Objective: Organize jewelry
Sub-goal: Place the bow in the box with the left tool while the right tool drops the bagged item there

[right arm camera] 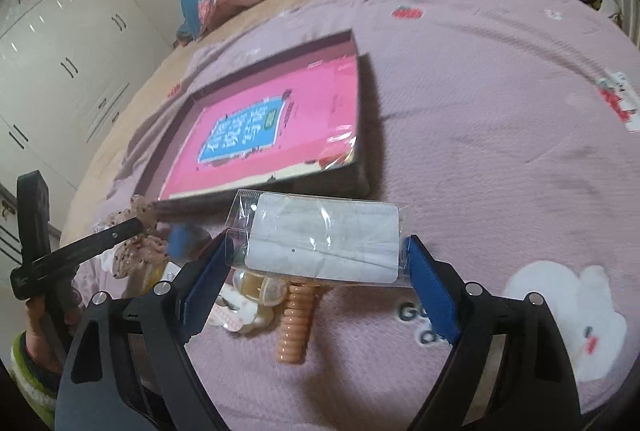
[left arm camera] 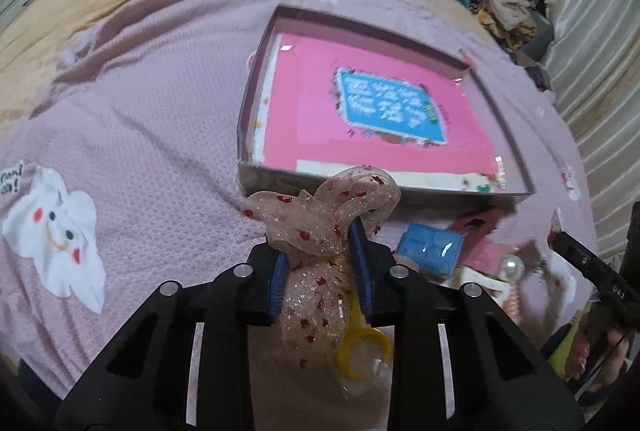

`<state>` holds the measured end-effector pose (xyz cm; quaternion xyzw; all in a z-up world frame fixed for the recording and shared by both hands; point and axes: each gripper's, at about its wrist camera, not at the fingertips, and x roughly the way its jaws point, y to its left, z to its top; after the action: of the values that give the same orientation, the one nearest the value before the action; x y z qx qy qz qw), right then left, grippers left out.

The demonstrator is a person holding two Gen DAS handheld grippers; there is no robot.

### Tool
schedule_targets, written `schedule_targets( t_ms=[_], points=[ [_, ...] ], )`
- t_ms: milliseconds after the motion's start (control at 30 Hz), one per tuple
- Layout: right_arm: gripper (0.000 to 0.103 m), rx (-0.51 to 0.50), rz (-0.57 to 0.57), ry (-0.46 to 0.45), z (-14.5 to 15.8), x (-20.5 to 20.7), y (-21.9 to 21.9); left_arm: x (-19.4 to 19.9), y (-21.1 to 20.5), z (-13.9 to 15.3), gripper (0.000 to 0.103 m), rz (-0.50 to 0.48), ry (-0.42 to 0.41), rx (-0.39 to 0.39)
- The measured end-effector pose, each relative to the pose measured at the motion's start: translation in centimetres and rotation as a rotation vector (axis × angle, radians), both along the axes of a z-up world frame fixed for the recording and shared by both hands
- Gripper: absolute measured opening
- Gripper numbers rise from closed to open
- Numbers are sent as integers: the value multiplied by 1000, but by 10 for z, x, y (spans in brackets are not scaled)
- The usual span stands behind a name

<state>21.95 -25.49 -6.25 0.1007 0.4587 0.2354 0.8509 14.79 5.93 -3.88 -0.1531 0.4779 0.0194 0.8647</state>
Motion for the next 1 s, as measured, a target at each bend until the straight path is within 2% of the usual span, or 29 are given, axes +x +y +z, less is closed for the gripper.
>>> schedule_targets(
  t_ms=[233,533,800,1000],
  points=[
    [85,0,-20,-62,29,3,-9,7,6,34,21,10,-72,-12],
    [85,-52,30,-161,62,22,17,41,14,66,21,21,-140,23],
    [85,-112,92,-193,72,52,54,92,18,61,21,22,-119,32],
    [85,-148,126,-171,63,80,79,129,16,42,21,0,-70,20]
  ],
)
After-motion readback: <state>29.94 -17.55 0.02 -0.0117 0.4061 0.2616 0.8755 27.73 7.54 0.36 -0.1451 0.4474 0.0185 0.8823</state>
